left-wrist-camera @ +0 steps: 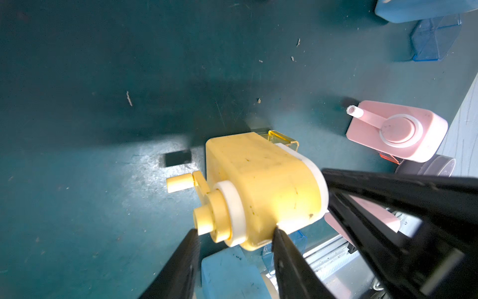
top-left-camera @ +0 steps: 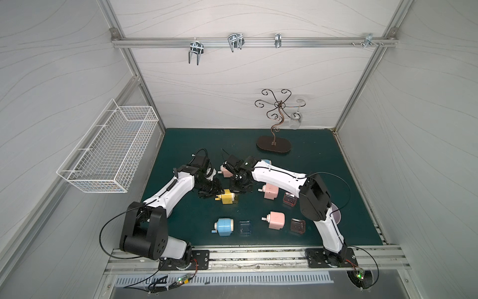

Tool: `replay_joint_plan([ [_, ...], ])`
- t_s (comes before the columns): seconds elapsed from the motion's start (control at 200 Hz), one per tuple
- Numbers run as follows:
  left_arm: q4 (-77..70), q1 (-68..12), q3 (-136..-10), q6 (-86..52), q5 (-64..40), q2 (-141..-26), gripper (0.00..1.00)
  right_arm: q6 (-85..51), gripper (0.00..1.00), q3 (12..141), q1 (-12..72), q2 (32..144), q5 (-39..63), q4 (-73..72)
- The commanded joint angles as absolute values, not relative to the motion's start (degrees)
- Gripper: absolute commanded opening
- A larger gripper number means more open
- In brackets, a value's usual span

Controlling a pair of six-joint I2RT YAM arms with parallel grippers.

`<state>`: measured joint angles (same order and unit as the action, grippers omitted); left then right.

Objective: Put the tray back into the pencil sharpener
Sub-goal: Close the container of the pencil sharpener.

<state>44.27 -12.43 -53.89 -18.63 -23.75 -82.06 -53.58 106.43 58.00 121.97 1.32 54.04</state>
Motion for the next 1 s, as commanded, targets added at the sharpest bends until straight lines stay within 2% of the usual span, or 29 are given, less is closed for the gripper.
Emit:
replay_joint_plan([
  [0.0, 46.14, -12.66, -52.98, -17.68, -19.95, -84.31, 0.49, -53.43, 0.12, 103.26, 56.64, 116.30, 0.50, 53.59],
  [0.315, 46.05, -12.66, -52.95, -17.77, -20.13, -84.18, 0.49, -52.36, 0.10, 88.35, 52.76, 109.51, 4.98, 45.85],
  [0.445, 46.08, -12.66, -52.90, -17.80, -20.21, -84.15, 0.49, -50.65, 0.03, 85.22, 52.47, 110.57, 7.31, 42.23],
  [0.49, 46.05, -12.66, -52.87, -17.75, -20.22, -84.11, 0.49, -50.54, 0.00, 84.59, 52.47, 111.08, 8.11, 41.14],
  [0.991, 46.06, -12.67, -52.92, -17.69, -20.23, -84.20, 0.49, -49.81, 0.00, 83.56, 52.47, 116.05, 12.91, 34.52],
])
